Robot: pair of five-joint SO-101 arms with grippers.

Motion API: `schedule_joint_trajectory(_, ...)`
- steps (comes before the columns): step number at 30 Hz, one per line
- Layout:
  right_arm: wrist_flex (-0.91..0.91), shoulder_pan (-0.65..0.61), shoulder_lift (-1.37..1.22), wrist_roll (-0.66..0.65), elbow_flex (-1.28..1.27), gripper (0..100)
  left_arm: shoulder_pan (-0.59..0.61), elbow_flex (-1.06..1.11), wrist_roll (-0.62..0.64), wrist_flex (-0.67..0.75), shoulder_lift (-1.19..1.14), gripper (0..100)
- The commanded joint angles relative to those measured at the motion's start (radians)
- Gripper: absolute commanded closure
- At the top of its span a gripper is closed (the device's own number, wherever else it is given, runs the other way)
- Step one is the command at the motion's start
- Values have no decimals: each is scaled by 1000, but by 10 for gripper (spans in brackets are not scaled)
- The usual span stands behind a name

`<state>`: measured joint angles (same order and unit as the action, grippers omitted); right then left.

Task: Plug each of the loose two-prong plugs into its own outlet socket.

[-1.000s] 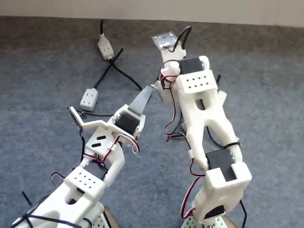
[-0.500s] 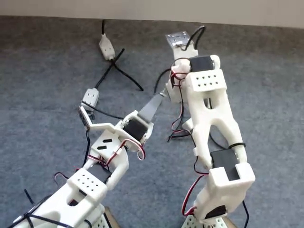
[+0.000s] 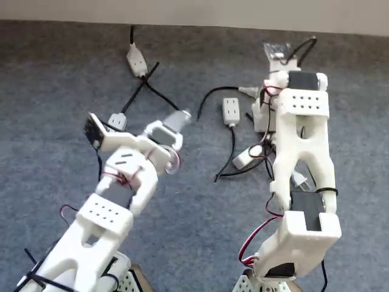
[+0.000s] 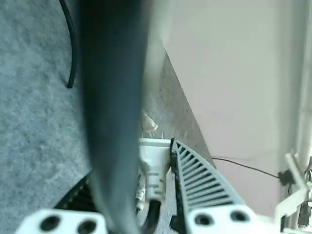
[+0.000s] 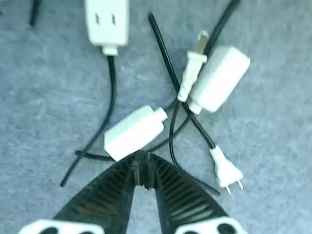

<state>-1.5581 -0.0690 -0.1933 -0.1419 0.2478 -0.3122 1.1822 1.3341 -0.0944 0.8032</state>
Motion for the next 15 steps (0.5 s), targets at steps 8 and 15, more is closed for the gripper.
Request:
schedule_joint_trajectory(8,7,50,22,0,-236,991,186,-596,-32,-649,-283,992)
schedule_joint_trajectory(15,139,47,27,0,-444,991,275,-974,-71,-927,-661,992)
